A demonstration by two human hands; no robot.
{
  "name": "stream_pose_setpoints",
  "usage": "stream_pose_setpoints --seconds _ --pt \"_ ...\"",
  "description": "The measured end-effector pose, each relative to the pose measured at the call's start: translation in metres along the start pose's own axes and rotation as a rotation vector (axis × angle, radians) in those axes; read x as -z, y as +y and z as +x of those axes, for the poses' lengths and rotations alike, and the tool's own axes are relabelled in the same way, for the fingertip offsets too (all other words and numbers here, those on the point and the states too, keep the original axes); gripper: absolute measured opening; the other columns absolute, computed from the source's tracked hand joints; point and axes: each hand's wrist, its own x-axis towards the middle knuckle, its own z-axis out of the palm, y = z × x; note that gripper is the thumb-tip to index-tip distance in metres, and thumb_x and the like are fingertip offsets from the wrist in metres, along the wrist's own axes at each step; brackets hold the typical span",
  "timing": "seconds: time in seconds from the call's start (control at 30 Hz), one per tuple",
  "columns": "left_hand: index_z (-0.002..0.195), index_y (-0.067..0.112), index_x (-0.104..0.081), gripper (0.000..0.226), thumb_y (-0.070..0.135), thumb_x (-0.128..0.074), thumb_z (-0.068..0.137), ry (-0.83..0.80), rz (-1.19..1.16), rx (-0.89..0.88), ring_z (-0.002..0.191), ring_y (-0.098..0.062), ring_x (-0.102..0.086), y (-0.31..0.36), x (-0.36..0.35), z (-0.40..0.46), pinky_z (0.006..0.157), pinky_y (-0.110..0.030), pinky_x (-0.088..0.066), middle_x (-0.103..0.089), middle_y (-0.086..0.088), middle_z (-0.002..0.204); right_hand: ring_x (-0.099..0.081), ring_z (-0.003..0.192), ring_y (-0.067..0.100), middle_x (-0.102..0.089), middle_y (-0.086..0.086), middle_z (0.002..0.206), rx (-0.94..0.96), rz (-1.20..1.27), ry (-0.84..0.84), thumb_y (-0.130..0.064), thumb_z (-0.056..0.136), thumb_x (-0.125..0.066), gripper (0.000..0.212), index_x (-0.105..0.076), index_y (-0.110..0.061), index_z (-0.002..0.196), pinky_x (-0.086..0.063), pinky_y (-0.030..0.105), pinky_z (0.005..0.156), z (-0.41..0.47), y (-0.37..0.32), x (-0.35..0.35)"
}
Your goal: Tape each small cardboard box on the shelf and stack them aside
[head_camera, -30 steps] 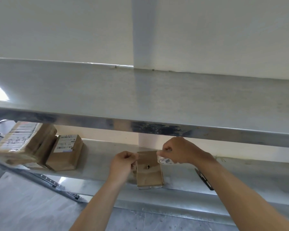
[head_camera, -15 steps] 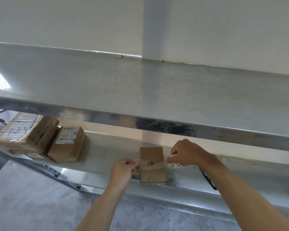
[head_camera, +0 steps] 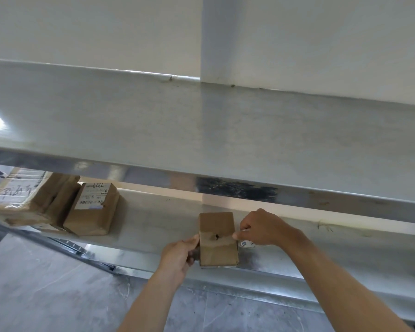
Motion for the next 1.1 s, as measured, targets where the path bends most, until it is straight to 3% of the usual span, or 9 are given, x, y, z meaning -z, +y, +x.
stream_pose_setpoints --seconds 0.13,0.3,0.47,0.57,0.63,0.8,0.9,1.03,1.1 --pt "0.089 0.008 -0.059 0.023 0.012 -0.079 0.079 -0.057 -0.166 0.055 0.061 -0.013 -0.058 -0.008 0.001 0.0 0.049 -0.023 -0.051 -0.062 -0.006 0.074 -0.05 0.054 0.013 -0.057 0.0 0.059 0.02 0.012 0.021 -0.053 0.09 -0.065 0.047 -0.063 -0.016 0.061 -0.042 0.03 0.06 0.001 0.003 -0.004" --pt "0.096 -0.002 -0.071 0.007 0.0 -0.066 0.093 0.007 -0.128 -0.101 0.074 -0.024 -0.073 -0.008 -0.008 -0.016 0.065 -0.031 -0.062 -0.077 -0.016 0.087 -0.044 0.051 0.013 -0.049 0.0 0.054 0.057 0.005 0.061 -0.049 0.091 -0.064 0.05 -0.055 -0.016 0.055 -0.036 0.028 0.056 -0.001 0.002 -0.007" --pt "0.091 0.016 -0.066 0.019 0.032 -0.058 0.096 0.255 0.675 -0.476 0.084 -0.015 -0.061 -0.005 -0.034 -0.051 0.067 -0.028 -0.045 -0.068 -0.003 0.093 -0.046 0.052 0.013 -0.048 -0.003 0.053 0.058 0.003 0.065 -0.049 0.091 -0.063 0.052 -0.049 -0.019 0.051 -0.036 0.027 0.055 -0.003 0.0 -0.009" --pt "0.112 0.009 -0.046 0.067 0.065 -0.066 0.083 0.305 0.934 -0.456 0.109 -0.027 -0.047 -0.012 -0.061 -0.047 0.09 -0.036 -0.04 -0.045 -0.007 0.114 -0.046 0.053 0.014 -0.051 -0.002 0.055 0.06 -0.029 0.07 -0.044 0.089 -0.061 0.046 -0.055 -0.015 0.053 -0.035 0.029 0.053 -0.005 0.0 -0.01" --pt "0.114 0.004 -0.043 0.08 0.069 -0.07 0.077 0.399 1.053 -0.52 0.114 -0.034 -0.045 -0.018 -0.068 -0.037 0.094 -0.039 -0.037 -0.048 -0.013 0.116 -0.048 0.056 0.018 -0.052 0.0 0.057 0.064 -0.03 0.088 -0.04 0.086 -0.06 0.041 -0.058 -0.013 0.056 -0.036 0.031 0.054 -0.007 0.0 -0.009" --pt "0.087 0.008 -0.046 0.035 0.034 -0.068 0.095 0.329 0.779 -0.61 0.084 -0.027 -0.05 -0.013 -0.057 -0.031 0.076 -0.036 -0.037 -0.052 -0.017 0.104 -0.042 0.05 0.008 -0.043 -0.009 0.048 0.066 0.014 0.089 -0.045 0.088 -0.066 0.053 -0.045 -0.027 0.043 -0.037 0.029 0.056 -0.008 0.002 -0.007" --pt "0.082 0.01 -0.047 0.029 0.031 -0.057 0.101 0.323 0.815 -0.648 0.078 -0.029 -0.055 -0.008 -0.048 -0.03 0.071 -0.04 -0.044 -0.056 -0.017 0.096 -0.044 0.049 0.008 -0.045 -0.008 0.048 0.076 0.04 0.075 -0.049 0.09 -0.065 0.052 -0.046 -0.027 0.046 -0.041 0.029 0.059 -0.009 0.003 -0.008" --pt "0.108 0.01 -0.045 0.026 0.035 -0.043 0.104 0.334 1.122 -0.673 0.096 -0.036 -0.059 -0.011 -0.057 -0.046 0.076 -0.039 -0.046 -0.052 -0.012 0.107 -0.043 0.047 0.01 -0.048 -0.004 0.051 0.092 0.085 0.082 -0.047 0.091 -0.064 0.051 -0.051 -0.02 0.051 -0.036 0.024 0.055 -0.01 0.006 -0.012" --pt "0.135 0.007 -0.033 0.069 0.056 -0.053 0.09 0.266 1.242 -0.579 0.106 -0.033 -0.058 -0.013 -0.068 -0.055 0.08 -0.038 -0.048 -0.049 -0.012 0.119 -0.044 0.049 0.013 -0.052 0.002 0.055 0.101 0.095 0.092 -0.046 0.09 -0.063 0.048 -0.058 -0.013 0.056 -0.038 0.026 0.056 -0.01 0.008 -0.014"
